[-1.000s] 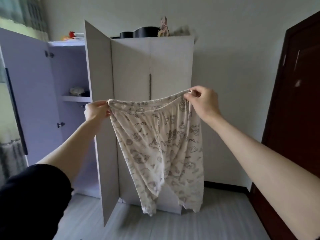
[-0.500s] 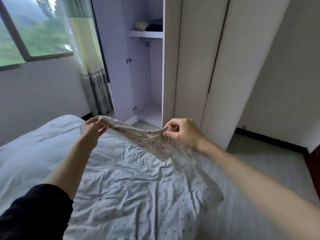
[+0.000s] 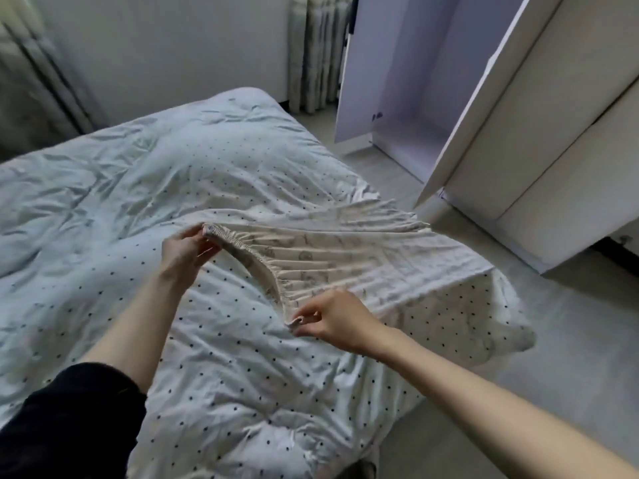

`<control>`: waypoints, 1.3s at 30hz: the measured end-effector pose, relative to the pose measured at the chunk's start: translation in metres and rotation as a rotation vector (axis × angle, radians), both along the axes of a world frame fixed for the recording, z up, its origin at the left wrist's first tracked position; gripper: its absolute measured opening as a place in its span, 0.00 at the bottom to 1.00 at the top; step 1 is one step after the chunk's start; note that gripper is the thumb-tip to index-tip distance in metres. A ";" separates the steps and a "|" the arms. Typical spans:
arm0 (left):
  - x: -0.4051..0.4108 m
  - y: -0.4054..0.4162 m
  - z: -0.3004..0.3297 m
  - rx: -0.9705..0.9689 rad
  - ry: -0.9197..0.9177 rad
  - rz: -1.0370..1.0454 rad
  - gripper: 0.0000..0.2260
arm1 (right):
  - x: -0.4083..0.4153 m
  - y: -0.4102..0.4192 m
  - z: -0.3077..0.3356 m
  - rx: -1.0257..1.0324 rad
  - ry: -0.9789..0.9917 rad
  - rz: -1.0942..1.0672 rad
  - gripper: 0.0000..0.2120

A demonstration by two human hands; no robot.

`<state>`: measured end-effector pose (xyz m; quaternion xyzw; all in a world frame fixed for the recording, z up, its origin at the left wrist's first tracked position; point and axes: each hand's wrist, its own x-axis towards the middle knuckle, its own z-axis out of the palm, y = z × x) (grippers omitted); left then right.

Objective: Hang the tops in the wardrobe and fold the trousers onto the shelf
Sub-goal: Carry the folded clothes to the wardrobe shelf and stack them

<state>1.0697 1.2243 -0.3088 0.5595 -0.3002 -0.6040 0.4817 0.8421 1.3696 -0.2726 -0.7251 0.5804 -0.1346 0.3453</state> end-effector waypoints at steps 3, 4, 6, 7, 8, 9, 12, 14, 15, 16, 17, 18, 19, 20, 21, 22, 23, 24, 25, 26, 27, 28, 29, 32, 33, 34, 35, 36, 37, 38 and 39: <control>0.020 0.005 -0.023 0.064 -0.001 0.095 0.14 | 0.022 -0.004 -0.010 0.018 -0.023 0.063 0.10; 0.027 0.007 -0.033 0.098 -0.012 0.123 0.14 | 0.031 -0.004 -0.015 0.029 -0.027 0.095 0.10; 0.038 0.012 -0.049 0.136 -0.013 0.165 0.14 | 0.043 -0.001 -0.025 0.043 -0.030 0.158 0.10; 0.042 0.015 -0.057 0.146 -0.027 0.172 0.13 | 0.049 -0.002 -0.032 0.049 -0.023 0.193 0.10; 0.045 0.017 -0.064 0.154 -0.064 0.165 0.13 | 0.053 -0.003 -0.041 0.052 -0.008 0.220 0.10; 0.047 0.020 -0.072 0.168 -0.109 0.148 0.12 | 0.054 -0.005 -0.051 0.064 0.013 0.234 0.10; 0.045 0.033 -0.103 0.226 -0.187 0.117 0.13 | 0.053 -0.012 -0.090 0.168 0.109 0.257 0.11; 0.043 0.041 -0.123 0.261 -0.214 0.134 0.12 | 0.051 -0.013 -0.121 0.245 0.173 0.274 0.12; 0.043 0.043 -0.133 0.273 -0.228 0.147 0.11 | 0.051 -0.011 -0.136 0.272 0.193 0.283 0.12; 0.044 0.042 -0.141 0.272 -0.241 0.150 0.11 | 0.051 -0.008 -0.149 0.288 0.198 0.288 0.12; 0.045 0.040 -0.148 0.266 -0.251 0.146 0.10 | 0.051 -0.006 -0.161 0.305 0.197 0.296 0.12; 0.047 0.037 -0.155 0.261 -0.246 0.146 0.10 | 0.053 -0.003 -0.173 0.331 0.197 0.311 0.12; 0.048 0.035 -0.159 0.255 -0.231 0.150 0.10 | 0.053 0.001 -0.181 0.362 0.202 0.331 0.12; 0.048 0.034 -0.162 0.251 -0.213 0.159 0.09 | 0.054 0.004 -0.188 0.392 0.213 0.361 0.13; 0.047 0.033 -0.163 0.250 -0.200 0.161 0.09 | 0.054 0.006 -0.192 0.422 0.229 0.396 0.14; 0.047 0.034 -0.166 0.264 -0.178 0.167 0.09 | 0.054 0.007 -0.196 0.447 0.246 0.438 0.15; 0.046 0.035 -0.168 0.299 -0.149 0.175 0.09 | 0.054 0.006 -0.199 0.465 0.255 0.463 0.16; 0.045 0.036 -0.170 0.341 -0.121 0.180 0.09 | 0.054 0.002 -0.200 0.467 0.253 0.466 0.16; 0.044 0.037 -0.172 0.381 -0.118 0.174 0.08 | 0.052 -0.005 -0.200 0.458 0.242 0.443 0.16; 0.044 0.036 -0.174 0.405 -0.140 0.159 0.09 | 0.050 -0.016 -0.199 0.430 0.224 0.405 0.15; 0.043 0.033 -0.174 0.411 -0.194 0.118 0.13 | 0.047 -0.030 -0.197 0.387 0.207 0.353 0.15; 0.042 0.029 -0.174 0.402 -0.262 0.051 0.17 | 0.043 -0.046 -0.195 0.329 0.194 0.292 0.14; 0.041 0.025 -0.173 0.385 -0.347 -0.021 0.19 | 0.038 -0.064 -0.193 0.268 0.191 0.233 0.14; 0.033 0.010 -0.173 0.345 -0.552 -0.189 0.16 | 0.016 -0.128 -0.191 0.076 0.202 0.068 0.14; 0.030 0.006 -0.172 0.350 -0.597 -0.253 0.13 | 0.008 -0.151 -0.191 0.014 0.227 0.033 0.14; 0.027 0.003 -0.171 0.360 -0.637 -0.310 0.10 | 0.000 -0.173 -0.192 -0.044 0.275 0.025 0.14; 0.026 0.000 -0.170 0.375 -0.666 -0.347 0.07 | -0.009 -0.195 -0.194 -0.088 0.352 0.042 0.15; 0.025 -0.001 -0.171 0.390 -0.681 -0.348 0.05 | -0.017 -0.217 -0.197 -0.120 0.445 0.087 0.16; 0.023 -0.002 -0.172 0.410 -0.673 -0.318 0.06 | -0.024 -0.239 -0.202 -0.126 0.544 0.156 0.18; 0.024 0.000 -0.172 0.422 -0.650 -0.293 0.06 | -0.030 -0.254 -0.205 -0.098 0.634 0.218 0.19; 0.023 0.001 -0.173 0.433 -0.620 -0.269 0.07 | -0.033 -0.269 -0.208 -0.058 0.703 0.291 0.18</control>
